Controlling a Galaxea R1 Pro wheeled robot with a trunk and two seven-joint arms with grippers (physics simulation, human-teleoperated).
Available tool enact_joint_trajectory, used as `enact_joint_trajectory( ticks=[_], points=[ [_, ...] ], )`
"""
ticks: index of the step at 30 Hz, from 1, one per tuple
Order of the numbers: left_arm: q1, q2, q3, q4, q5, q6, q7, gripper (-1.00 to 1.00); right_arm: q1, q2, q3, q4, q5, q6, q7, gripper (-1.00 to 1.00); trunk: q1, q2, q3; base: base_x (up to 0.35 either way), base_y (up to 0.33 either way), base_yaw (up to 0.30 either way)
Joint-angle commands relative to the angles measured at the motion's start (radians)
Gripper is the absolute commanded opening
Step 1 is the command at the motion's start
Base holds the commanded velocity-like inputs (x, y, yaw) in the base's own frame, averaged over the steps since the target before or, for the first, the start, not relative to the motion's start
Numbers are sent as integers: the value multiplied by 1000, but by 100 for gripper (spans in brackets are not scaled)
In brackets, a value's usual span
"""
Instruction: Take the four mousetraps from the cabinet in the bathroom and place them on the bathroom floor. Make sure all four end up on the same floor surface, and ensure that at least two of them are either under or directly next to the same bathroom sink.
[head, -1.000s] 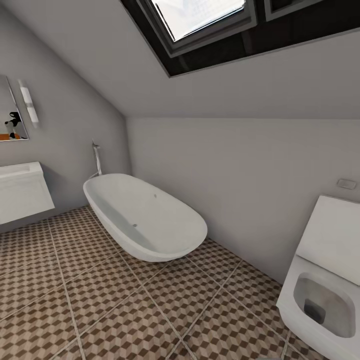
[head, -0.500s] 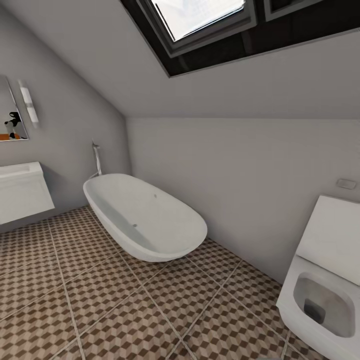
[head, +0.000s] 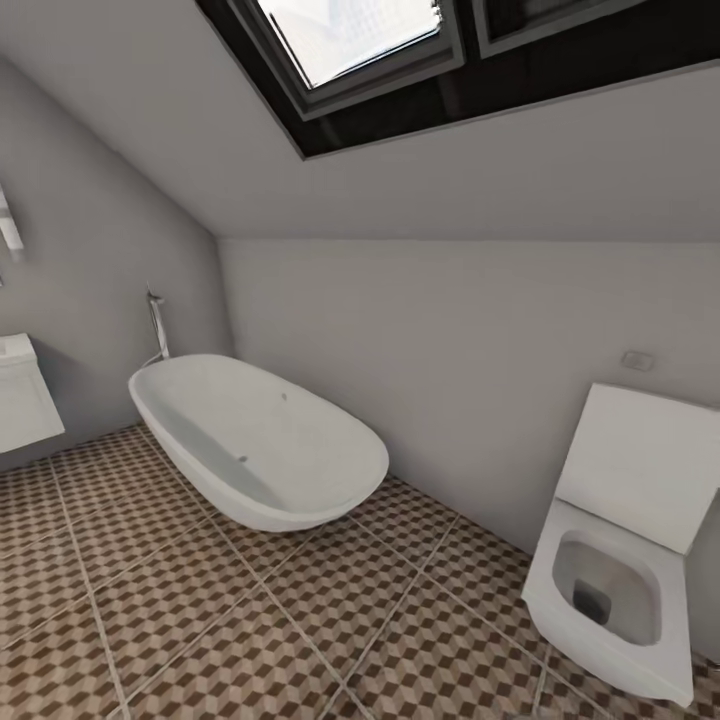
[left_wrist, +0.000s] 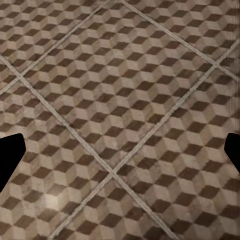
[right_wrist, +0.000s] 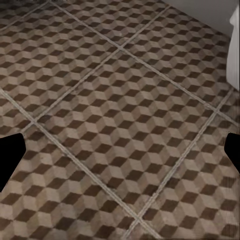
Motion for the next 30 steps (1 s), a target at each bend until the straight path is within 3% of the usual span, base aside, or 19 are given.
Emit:
enact_joint_trajectory(
  ticks=[1,30],
  points=[
    [0,0,0,-1,0,-2,2,100,0,0,1,0,1,-2,-2,100,0,0,0,0,0,-237],
    [0,0,0,-1,0,-2,1,100,0,0,1,0,1,-2,-2,100,0,0,29,0,0,-240]
  ],
)
